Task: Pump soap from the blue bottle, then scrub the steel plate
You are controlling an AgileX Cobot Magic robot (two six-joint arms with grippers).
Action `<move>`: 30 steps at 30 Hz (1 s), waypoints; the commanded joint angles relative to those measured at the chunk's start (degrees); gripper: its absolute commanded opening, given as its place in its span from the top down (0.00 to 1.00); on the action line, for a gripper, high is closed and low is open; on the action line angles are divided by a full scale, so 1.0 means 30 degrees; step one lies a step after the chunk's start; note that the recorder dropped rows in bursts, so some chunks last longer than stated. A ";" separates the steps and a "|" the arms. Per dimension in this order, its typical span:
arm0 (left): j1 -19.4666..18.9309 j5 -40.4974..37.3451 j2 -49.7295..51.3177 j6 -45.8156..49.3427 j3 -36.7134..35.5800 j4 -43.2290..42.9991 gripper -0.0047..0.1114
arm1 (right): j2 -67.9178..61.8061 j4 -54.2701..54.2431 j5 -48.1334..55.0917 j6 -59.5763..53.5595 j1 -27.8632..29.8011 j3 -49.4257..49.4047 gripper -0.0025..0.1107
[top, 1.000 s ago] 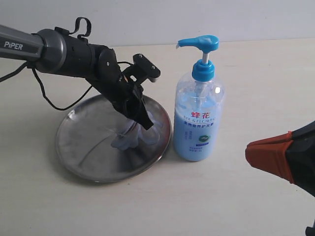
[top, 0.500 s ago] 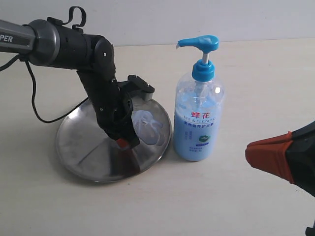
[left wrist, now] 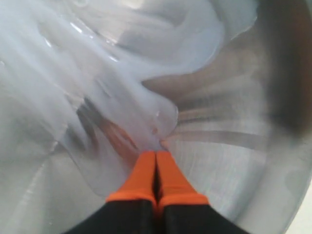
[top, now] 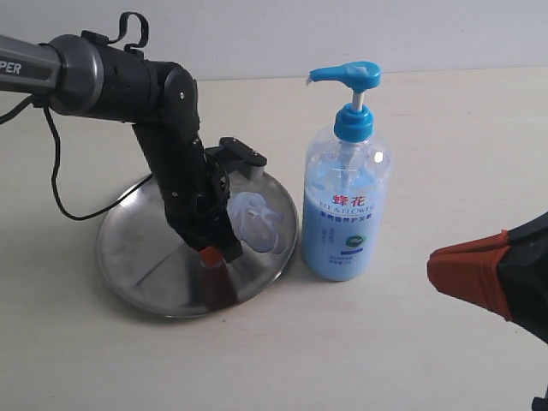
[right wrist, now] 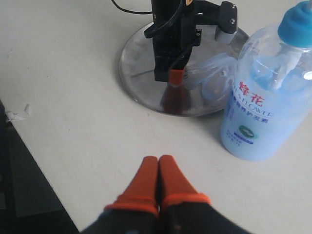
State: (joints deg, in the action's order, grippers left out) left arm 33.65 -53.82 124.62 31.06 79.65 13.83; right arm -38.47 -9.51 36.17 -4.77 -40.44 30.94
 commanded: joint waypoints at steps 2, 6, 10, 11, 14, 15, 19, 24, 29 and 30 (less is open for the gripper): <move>0.0043 0.4493 0.1033 -0.0155 -0.0525 -0.0400 0.96 | 0.0142 -0.0060 -0.0112 -0.0088 0.0041 0.0002 0.98; 0.0043 0.6587 0.1033 -0.0155 -0.0525 -0.0550 0.96 | 0.0142 -0.0060 -0.0204 -0.0088 0.0041 0.0002 0.98; 0.0043 0.8020 0.1033 -0.0155 -0.0525 -0.0943 0.96 | 0.0142 -0.0060 -0.0233 -0.0088 0.0041 0.0002 0.98; 0.0043 0.8231 0.1033 -0.0155 -0.0525 -0.1019 0.96 | 0.0142 -0.0025 -0.0233 -0.0088 0.0041 0.0002 0.98; 0.0043 0.8499 0.0951 -0.0155 -0.0525 -0.1022 0.96 | 0.0142 -0.0025 -0.0227 -0.0088 0.0041 0.0002 0.98; 0.0043 0.8499 0.0881 -0.0155 -0.0525 -0.1022 0.96 | 0.0142 0.0011 -0.0239 -0.0088 0.0041 0.0002 0.98; 0.0043 0.7984 0.0169 -0.0113 -0.0525 -0.1022 0.96 | 0.0142 0.0011 -0.0239 -0.0088 0.0041 0.0002 0.98; 0.0043 0.6964 -0.1382 -0.0544 -0.0525 -0.1022 0.96 | 0.0142 0.0059 -0.0239 -0.0088 0.0041 0.0002 0.98; 0.0043 0.5482 -0.3294 -0.1781 -0.0653 -0.0988 0.96 | 0.0142 0.0183 -0.0239 -0.0088 0.0041 0.0002 0.98; 0.0043 0.5321 -0.3603 -0.1966 -0.0695 -0.0988 0.96 | 0.0142 0.0231 -0.0239 -0.0088 0.0041 0.0002 0.98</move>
State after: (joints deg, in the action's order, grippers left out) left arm 33.73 -35.99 116.40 27.23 78.17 10.95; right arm -38.47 -9.51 36.17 -4.77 -40.44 30.94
